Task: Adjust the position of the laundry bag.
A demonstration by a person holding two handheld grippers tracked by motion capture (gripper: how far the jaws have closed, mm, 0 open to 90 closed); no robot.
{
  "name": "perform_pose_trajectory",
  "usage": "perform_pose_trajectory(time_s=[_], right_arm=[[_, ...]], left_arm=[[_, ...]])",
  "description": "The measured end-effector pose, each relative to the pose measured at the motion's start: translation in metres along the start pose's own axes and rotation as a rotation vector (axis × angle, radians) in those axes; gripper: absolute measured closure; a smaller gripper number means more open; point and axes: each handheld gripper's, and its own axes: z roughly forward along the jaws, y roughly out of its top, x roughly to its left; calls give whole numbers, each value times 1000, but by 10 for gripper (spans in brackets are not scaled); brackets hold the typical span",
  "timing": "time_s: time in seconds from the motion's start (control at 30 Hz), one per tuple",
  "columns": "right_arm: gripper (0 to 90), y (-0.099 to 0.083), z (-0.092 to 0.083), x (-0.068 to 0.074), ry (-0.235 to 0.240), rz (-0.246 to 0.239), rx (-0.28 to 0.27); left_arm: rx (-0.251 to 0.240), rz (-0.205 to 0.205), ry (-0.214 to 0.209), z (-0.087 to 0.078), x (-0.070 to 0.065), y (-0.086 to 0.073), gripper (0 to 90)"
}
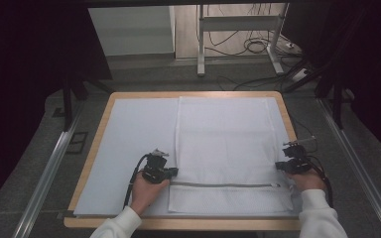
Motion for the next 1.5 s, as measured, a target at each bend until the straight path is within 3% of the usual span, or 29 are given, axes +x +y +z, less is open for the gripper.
perform_pose_trajectory(time_s=[1.0, 1.5], right_arm=[[880, 4, 0, 10, 35, -8, -43], [880, 8, 4, 21, 46, -30, -49]], left_arm=[[-12, -12, 3, -10, 10, -2, 896], [-17, -23, 5, -18, 19, -6, 896]])
